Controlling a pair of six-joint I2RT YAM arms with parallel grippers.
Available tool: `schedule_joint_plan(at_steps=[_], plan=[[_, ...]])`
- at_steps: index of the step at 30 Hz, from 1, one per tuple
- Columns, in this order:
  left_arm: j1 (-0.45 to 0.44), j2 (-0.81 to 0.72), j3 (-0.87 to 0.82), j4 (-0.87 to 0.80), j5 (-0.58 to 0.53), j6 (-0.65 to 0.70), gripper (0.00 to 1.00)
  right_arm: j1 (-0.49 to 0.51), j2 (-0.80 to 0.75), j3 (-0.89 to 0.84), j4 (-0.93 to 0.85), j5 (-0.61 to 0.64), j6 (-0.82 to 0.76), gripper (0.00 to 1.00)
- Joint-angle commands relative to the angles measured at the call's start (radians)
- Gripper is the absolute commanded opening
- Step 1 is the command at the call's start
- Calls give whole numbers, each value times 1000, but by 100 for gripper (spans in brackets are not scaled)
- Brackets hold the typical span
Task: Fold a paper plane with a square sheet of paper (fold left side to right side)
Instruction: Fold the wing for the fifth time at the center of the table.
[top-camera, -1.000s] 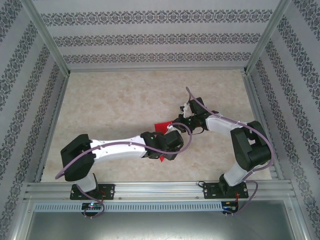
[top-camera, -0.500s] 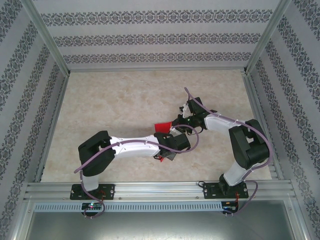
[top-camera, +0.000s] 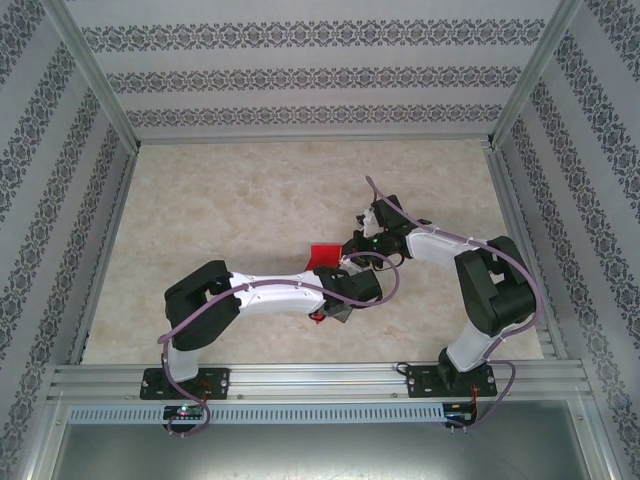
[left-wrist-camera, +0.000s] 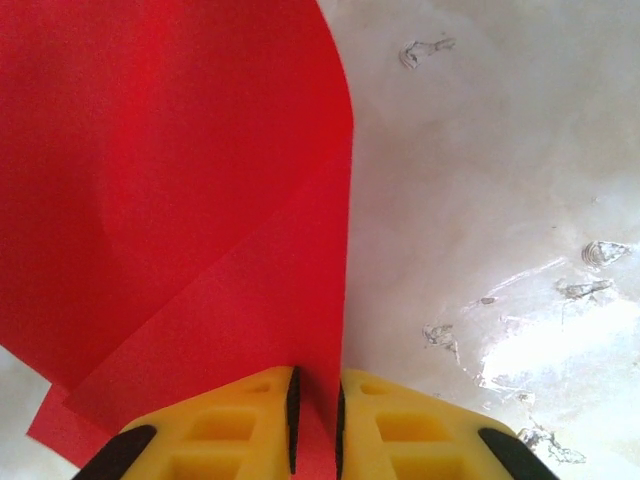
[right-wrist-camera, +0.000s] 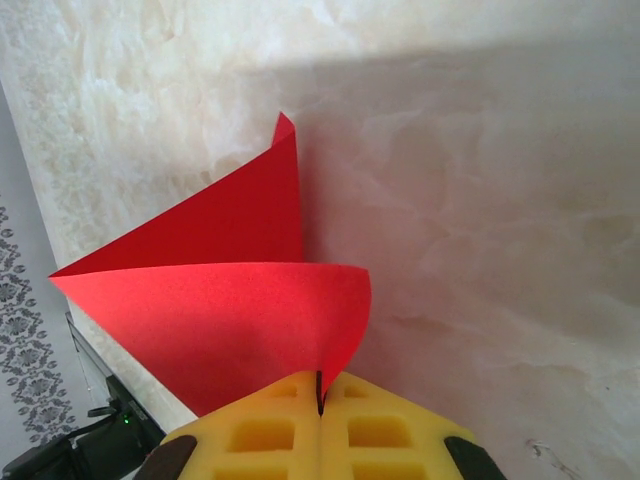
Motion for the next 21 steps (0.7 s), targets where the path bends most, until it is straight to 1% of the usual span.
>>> schedule_joint_plan(at_steps=[1, 3, 6, 9, 12, 15, 17, 19, 21], plan=[[-12, 6, 9, -43, -35, -25, 18, 9, 12, 28, -32, 16, -18, 0], [-10, 2, 8, -40, -33, -26, 17, 9, 12, 31, -33, 17, -23, 3], [-3, -14, -1, -26, -17, -20, 14, 7, -1, 41, -36, 18, -40, 16], [20, -56, -32, 13, 22, -21, 10, -15, -61, 41, -42, 52, -58, 32], [50, -117, -88, 95, 85, -21, 8, -57, -140, 23, -34, 67, -75, 44], [81, -178, -141, 187, 163, -18, 8, -96, -220, -21, -17, 90, -87, 57], [112, -207, -177, 259, 234, -19, 8, -115, -258, -53, -14, 106, -97, 62], [151, -230, -220, 344, 322, -32, 7, -123, -281, -88, -8, 110, -105, 63], [182, -245, -255, 413, 382, -51, 7, -126, -295, -121, 11, 106, -111, 65]])
